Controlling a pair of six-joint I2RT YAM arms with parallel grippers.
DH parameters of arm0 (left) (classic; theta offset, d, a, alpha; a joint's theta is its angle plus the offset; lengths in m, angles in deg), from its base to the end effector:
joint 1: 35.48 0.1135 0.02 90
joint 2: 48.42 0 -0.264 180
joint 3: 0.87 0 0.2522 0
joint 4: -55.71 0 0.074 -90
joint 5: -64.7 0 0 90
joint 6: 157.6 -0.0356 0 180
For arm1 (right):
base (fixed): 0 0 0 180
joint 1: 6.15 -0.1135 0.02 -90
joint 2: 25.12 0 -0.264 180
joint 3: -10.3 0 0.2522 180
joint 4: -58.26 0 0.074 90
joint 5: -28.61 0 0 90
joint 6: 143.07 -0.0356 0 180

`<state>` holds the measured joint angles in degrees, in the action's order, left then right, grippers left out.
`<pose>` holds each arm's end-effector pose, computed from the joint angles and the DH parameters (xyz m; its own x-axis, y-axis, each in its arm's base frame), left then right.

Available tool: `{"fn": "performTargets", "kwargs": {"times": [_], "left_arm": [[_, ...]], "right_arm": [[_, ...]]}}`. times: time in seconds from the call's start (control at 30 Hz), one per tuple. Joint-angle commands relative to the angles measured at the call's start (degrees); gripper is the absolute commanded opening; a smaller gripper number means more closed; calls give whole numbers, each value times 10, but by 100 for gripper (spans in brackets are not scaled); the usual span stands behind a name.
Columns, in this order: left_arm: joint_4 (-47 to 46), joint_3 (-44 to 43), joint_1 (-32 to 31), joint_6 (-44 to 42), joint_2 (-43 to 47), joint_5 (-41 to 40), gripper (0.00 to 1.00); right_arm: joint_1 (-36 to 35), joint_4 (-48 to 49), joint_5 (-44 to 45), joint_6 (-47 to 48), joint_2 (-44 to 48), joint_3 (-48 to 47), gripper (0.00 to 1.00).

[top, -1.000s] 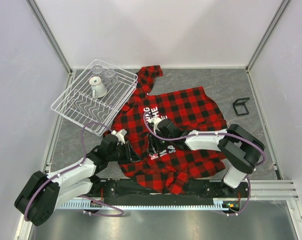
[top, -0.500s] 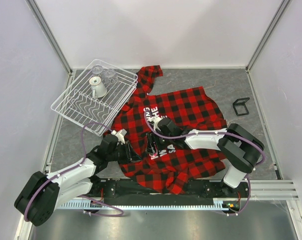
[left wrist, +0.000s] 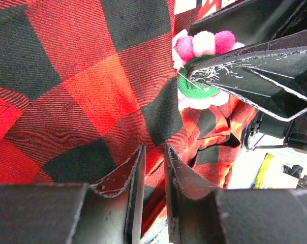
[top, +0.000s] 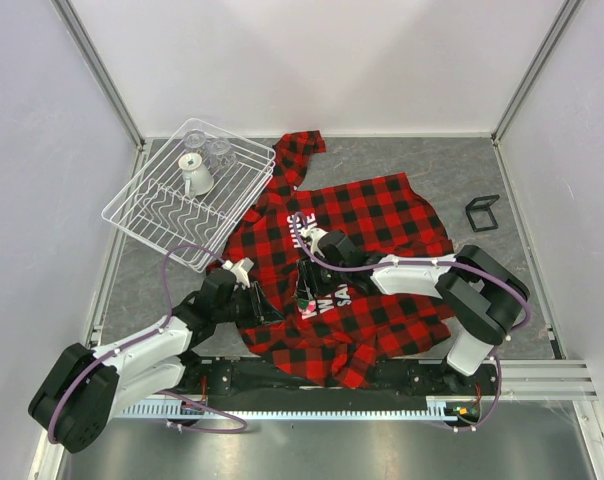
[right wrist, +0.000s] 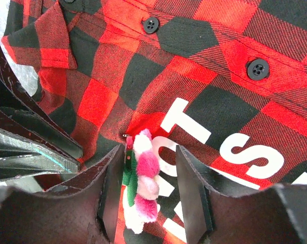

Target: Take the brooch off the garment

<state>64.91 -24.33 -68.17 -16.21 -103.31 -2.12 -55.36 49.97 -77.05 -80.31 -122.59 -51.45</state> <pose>0.1308 -0.1006 0.1285 -0.9264 -0.2590 -0.2733 0.0385 0.6569 -0.7530 0.2129 0.2614 0.1528 -0.7953 -0.2470 -0.5536 -0.5532 0.6694 0.4959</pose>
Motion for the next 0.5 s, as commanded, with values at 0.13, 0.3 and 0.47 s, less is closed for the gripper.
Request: {"fn": "performTargets", "kwargs": {"times": [0.13,0.3,0.47], "left_arm": [[-12,-6,2,-1,8,20,28],[-11,-10,2,2,12,20,28],[-7,-23,2,6,13,15,28]], "right_arm": [[2,1,16,9,-6,-14,48],[2,-3,31,9,0,-6,34],[-4,18,28,-22,8,8,19]]}}
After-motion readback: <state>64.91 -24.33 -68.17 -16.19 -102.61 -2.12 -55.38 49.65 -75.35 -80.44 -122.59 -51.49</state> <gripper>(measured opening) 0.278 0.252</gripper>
